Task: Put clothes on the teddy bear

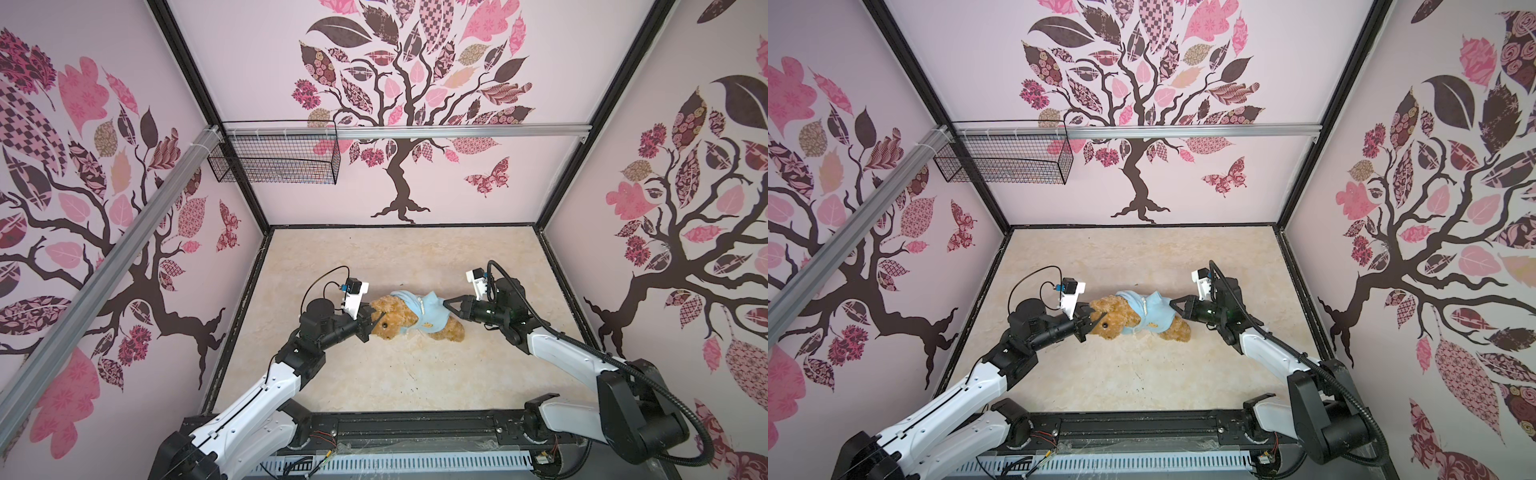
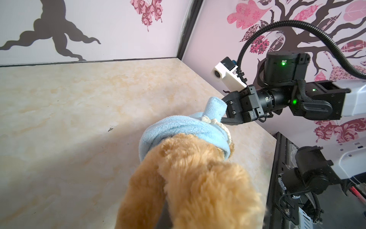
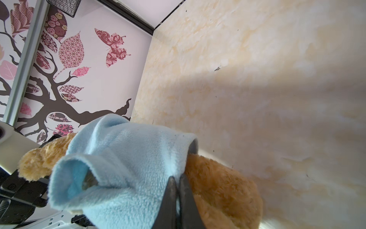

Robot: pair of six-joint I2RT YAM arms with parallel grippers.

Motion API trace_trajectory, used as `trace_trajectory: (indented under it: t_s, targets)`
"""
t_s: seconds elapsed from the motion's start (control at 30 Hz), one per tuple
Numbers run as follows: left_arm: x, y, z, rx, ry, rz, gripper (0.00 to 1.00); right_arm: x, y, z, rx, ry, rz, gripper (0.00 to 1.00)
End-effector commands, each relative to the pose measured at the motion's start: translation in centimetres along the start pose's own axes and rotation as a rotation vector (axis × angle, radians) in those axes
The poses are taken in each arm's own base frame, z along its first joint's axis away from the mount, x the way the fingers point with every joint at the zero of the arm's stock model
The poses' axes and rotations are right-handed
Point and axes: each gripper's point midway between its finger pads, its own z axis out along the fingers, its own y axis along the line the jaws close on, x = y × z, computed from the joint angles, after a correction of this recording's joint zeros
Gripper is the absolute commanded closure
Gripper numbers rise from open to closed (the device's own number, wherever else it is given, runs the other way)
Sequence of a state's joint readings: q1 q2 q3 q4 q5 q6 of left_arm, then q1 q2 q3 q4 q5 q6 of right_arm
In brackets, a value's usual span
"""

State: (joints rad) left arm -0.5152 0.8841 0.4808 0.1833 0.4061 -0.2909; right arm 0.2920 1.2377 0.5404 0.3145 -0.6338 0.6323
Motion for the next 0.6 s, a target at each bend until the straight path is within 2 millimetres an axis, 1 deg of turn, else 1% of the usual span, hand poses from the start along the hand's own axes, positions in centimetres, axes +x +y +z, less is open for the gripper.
trace_trajectory:
  t_s: [0.0, 0.13, 0.17, 0.23, 0.33, 0.4, 0.47, 0.5, 0.57]
  targets:
    - [-3.3, 0.9, -0.9, -0.083, -0.120, -0.020, 1.00, -1.5, -2.4, -1.3, 0.124, -0.104, 0.016, 1.00]
    - [-2.9, 2.6, -1.2, -0.180, -0.106, -0.074, 1.00, -2.3, -2.5, -2.0, 0.147, -0.154, 0.011, 1.00]
    - [-2.5, 3.0, -1.3, -0.205, -0.094, -0.087, 1.00, -2.5, -2.5, -2.1, 0.153, -0.165, 0.009, 1.00]
    - [-2.4, 3.2, -1.4, -0.213, -0.093, -0.102, 1.00, -2.5, -2.2, -2.0, 0.136, -0.167, 0.009, 1.00]
    - [-2.0, 2.5, -0.7, -0.161, -0.066, -0.135, 1.00, -2.3, -0.2, -0.9, 0.005, -0.119, -0.017, 1.00]
    - [-1.6, 2.4, -0.1, -0.151, -0.031, -0.211, 1.00, -1.5, 0.8, 0.1, -0.025, -0.053, -0.058, 1.00]
    - [-0.8, 2.1, 0.7, -0.123, 0.032, -0.289, 1.00, -0.8, 0.8, 1.0, 0.004, 0.004, -0.102, 0.91]
    - [-0.2, 2.0, 1.2, -0.112, 0.068, -0.353, 1.00, -0.6, 0.6, 1.2, 0.023, 0.018, -0.112, 0.85]
    - [0.9, 1.9, 1.9, -0.103, 0.129, -0.484, 1.00, -0.8, 0.0, 1.1, 0.065, 0.010, -0.125, 0.77]
